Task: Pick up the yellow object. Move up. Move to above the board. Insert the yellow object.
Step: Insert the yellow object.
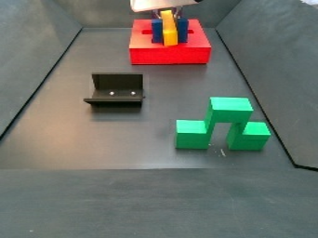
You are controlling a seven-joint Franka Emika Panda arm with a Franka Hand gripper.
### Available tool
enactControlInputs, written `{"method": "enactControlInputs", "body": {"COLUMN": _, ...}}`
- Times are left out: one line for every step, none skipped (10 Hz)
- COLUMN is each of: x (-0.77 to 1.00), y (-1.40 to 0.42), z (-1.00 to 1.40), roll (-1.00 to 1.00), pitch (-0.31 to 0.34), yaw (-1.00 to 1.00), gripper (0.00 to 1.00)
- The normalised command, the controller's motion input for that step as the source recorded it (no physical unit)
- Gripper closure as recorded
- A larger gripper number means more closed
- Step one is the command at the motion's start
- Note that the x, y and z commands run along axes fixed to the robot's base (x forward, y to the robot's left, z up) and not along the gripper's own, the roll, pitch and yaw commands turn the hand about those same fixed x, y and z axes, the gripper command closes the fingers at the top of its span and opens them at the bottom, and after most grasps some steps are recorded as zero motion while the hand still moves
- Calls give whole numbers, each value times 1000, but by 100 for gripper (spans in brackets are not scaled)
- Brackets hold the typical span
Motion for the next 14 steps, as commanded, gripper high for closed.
{"method": "enactControlInputs", "body": {"x": 0, "y": -143, "z": -57, "roll": 10, "pitch": 0, "yaw": 14, "gripper": 100}}
{"method": "enactControlInputs", "body": {"x": 0, "y": -86, "z": -86, "roll": 0, "pitch": 0, "yaw": 9, "gripper": 100}}
{"method": "enactControlInputs", "body": {"x": 0, "y": -60, "z": -109, "roll": 0, "pitch": 4, "yaw": 6, "gripper": 100}}
{"method": "enactControlInputs", "body": {"x": 17, "y": 0, "z": -154, "roll": 0, "pitch": 27, "yaw": 9, "gripper": 100}}
{"method": "enactControlInputs", "body": {"x": 29, "y": 0, "z": -137, "roll": 0, "pitch": 37, "yaw": 3, "gripper": 100}}
{"method": "enactControlInputs", "body": {"x": 54, "y": 0, "z": -149, "roll": 0, "pitch": 47, "yaw": 0, "gripper": 100}}
{"method": "enactControlInputs", "body": {"x": 11, "y": 0, "z": -231, "roll": 0, "pitch": 39, "yaw": 0, "gripper": 100}}
{"method": "enactControlInputs", "body": {"x": 0, "y": 0, "z": -406, "roll": 0, "pitch": 9, "yaw": 0, "gripper": 100}}
{"method": "enactControlInputs", "body": {"x": 0, "y": 0, "z": -540, "roll": 0, "pitch": 0, "yaw": 0, "gripper": 100}}
{"method": "enactControlInputs", "body": {"x": 0, "y": 0, "z": -503, "roll": 0, "pitch": 0, "yaw": 0, "gripper": 100}}
{"method": "enactControlInputs", "body": {"x": 0, "y": 0, "z": -97, "roll": 0, "pitch": 17, "yaw": 0, "gripper": 100}}
{"method": "enactControlInputs", "body": {"x": -123, "y": -31, "z": 0, "roll": 10, "pitch": -47, "yaw": 0, "gripper": 100}}
{"method": "enactControlInputs", "body": {"x": -134, "y": -17, "z": 0, "roll": 23, "pitch": -44, "yaw": 0, "gripper": 100}}
{"method": "enactControlInputs", "body": {"x": -137, "y": -66, "z": 0, "roll": 79, "pitch": -79, "yaw": 0, "gripper": 100}}
